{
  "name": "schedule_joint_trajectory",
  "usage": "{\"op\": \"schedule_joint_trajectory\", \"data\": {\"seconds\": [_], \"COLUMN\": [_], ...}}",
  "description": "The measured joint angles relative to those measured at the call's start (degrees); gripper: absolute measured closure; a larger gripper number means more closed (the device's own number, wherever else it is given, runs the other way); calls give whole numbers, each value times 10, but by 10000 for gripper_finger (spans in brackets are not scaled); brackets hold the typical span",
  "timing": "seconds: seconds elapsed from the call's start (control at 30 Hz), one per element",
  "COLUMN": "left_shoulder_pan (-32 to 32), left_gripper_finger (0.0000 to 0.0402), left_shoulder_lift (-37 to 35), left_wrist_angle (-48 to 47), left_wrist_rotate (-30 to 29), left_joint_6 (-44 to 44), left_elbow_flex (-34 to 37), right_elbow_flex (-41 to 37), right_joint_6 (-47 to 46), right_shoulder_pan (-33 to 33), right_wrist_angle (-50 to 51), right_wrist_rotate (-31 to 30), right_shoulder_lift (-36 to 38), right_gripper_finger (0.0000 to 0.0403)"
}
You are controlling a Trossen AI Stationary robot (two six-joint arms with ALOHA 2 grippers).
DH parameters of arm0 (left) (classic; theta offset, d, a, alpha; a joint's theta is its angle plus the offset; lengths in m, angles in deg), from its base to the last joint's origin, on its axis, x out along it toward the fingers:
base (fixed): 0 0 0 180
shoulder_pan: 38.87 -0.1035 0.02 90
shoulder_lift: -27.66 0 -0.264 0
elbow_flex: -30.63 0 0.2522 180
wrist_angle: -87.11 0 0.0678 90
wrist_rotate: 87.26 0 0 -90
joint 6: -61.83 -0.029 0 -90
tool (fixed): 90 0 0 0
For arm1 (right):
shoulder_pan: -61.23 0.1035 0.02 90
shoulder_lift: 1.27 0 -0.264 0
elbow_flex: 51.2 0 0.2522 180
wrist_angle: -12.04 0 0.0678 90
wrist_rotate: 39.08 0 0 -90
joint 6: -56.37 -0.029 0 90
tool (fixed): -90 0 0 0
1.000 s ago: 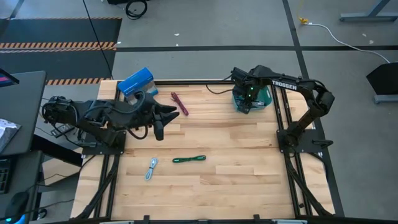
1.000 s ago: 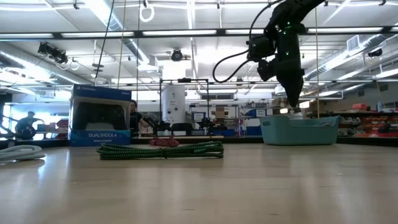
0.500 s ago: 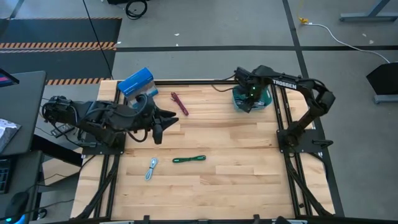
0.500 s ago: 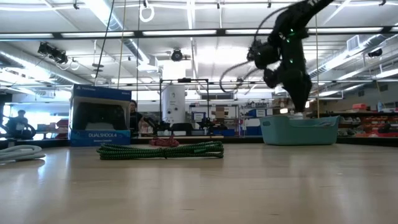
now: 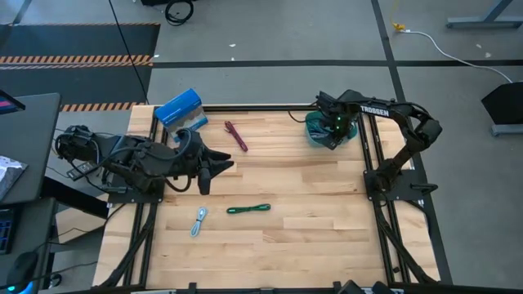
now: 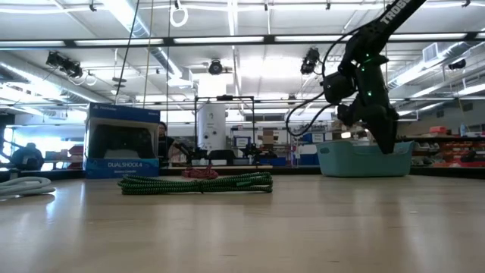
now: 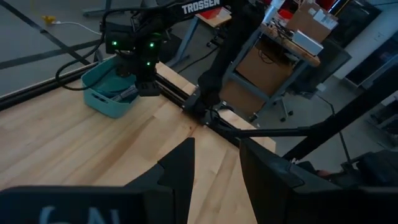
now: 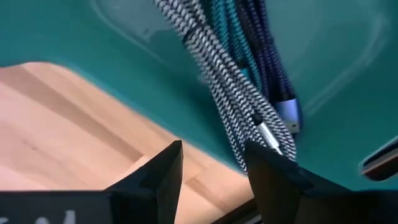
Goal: Pick and place USB-C Cables
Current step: Put the black charger cable into the green bin, then put the light blue charger cable into the green bin
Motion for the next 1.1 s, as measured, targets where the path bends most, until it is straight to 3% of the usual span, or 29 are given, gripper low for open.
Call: {"op": "schedule_joint_trajectory", "data": {"seconds": [0.43, 0.8, 1.1], "left_shoulder_pan": [0, 0, 0], "left_gripper_finger": [267, 267, 267], "left_shoulder_lift": [0, 0, 0], "left_wrist_angle": [0, -2, -130], "left_wrist_rotate": [0, 0, 28], "left_joint_6": [19, 11, 47], "left_elbow_flex": [0, 0, 0], "right_elbow_flex": [0, 0, 0], "right_joint_6": [-18, -54, -104], "right_shoulder_pan": [0, 16, 62], "right_wrist_angle": [-53, 11, 44], "right_wrist_rotate": [-7, 65, 66], "right_shoulder_lift": [0, 55, 136], "right_gripper_finger": [224, 224, 224]}}
